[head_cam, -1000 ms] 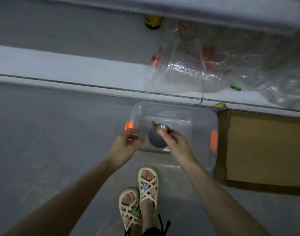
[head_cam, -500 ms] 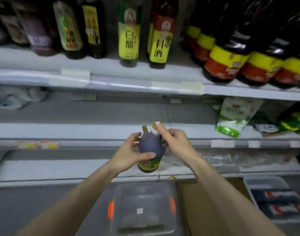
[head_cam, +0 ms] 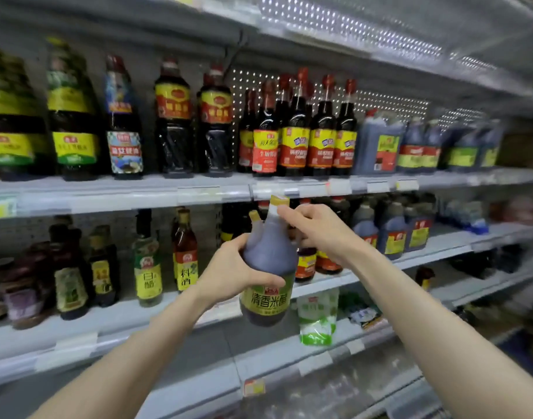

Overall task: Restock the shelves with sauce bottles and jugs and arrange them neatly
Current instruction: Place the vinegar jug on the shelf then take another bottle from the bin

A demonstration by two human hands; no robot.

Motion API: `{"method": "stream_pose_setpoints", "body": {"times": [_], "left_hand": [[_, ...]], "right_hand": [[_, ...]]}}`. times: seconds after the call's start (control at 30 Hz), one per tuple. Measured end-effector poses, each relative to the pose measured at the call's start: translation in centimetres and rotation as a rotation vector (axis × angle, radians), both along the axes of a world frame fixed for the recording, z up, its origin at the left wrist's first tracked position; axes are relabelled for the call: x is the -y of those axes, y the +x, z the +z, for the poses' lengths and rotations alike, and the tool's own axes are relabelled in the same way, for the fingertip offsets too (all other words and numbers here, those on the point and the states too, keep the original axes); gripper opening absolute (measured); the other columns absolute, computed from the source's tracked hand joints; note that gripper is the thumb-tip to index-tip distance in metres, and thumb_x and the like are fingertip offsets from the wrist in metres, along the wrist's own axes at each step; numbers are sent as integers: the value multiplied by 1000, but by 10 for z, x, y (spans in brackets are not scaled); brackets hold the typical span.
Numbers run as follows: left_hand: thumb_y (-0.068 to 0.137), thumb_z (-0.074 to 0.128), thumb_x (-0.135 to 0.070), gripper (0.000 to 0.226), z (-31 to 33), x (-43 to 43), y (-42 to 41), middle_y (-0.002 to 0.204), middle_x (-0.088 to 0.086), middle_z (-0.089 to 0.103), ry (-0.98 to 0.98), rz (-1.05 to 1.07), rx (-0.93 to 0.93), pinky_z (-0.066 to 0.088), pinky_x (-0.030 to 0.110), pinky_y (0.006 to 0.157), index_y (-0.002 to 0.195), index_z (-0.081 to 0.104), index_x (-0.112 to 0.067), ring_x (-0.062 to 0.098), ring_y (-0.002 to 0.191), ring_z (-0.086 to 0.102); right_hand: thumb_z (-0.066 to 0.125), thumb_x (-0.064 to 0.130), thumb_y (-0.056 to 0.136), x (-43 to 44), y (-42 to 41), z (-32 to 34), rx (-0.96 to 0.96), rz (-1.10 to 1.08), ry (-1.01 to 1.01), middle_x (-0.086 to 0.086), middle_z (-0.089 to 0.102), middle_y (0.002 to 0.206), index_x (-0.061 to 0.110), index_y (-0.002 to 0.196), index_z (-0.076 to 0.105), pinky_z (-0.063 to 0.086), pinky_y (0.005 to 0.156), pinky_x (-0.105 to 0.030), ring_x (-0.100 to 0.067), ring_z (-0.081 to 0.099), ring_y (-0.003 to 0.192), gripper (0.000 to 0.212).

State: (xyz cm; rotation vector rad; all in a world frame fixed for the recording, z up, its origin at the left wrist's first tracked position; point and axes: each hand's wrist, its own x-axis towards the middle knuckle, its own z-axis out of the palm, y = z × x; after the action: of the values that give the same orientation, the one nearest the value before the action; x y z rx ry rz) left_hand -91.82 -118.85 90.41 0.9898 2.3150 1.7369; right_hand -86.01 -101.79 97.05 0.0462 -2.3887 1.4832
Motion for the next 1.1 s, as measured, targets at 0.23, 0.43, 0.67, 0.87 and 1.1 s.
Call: {"method": "stream_pose_setpoints", "body": {"times": [0.23,0.43,0.67,0.87,1.1], "left_hand": [[45,94,-34,72,68,-92,32,100,-9,73,78,-88,-86,58,38,82,110,65,-27,7,93,69],[40,91,-42,76,86,-202,65,99,-9,74,106,-144,-111,58,39,83,110,66,-24,6,91,69],[39,92,-40,73,99,-360,110,95,-9,74,171,-206,-73,58,39,82,105,68,-21,7,89,70],[50,93,-26,59,120,-469,131,94,-9,74,164,-308,-85,58,38,81,104,67,-24,7,88,70],[47,93,-31,65,134,-575,123,96,-7,75,158,-401,-111,58,39,83,106,68,-23,9,89,71]], "right_hand": [[66,39,88,-85,53,63,-150,-71,0,-11,55,80,-11,100,54,54,72,-37,-16,56,69,52],[65,35,90,-186,97,78,-182,-131,1,-5,55,74,9,92,53,42,53,-28,-13,54,58,29],[60,39,92,-328,156,97,-185,-195,-15,7,62,74,11,101,51,43,53,-32,-14,58,64,31],[60,39,92,-430,189,108,-183,-287,-55,-4,68,96,17,105,59,55,79,-49,-22,65,84,26],[59,28,94,-526,191,114,-269,-336,-120,4,61,73,12,103,59,51,54,-28,-3,60,59,18]]}}
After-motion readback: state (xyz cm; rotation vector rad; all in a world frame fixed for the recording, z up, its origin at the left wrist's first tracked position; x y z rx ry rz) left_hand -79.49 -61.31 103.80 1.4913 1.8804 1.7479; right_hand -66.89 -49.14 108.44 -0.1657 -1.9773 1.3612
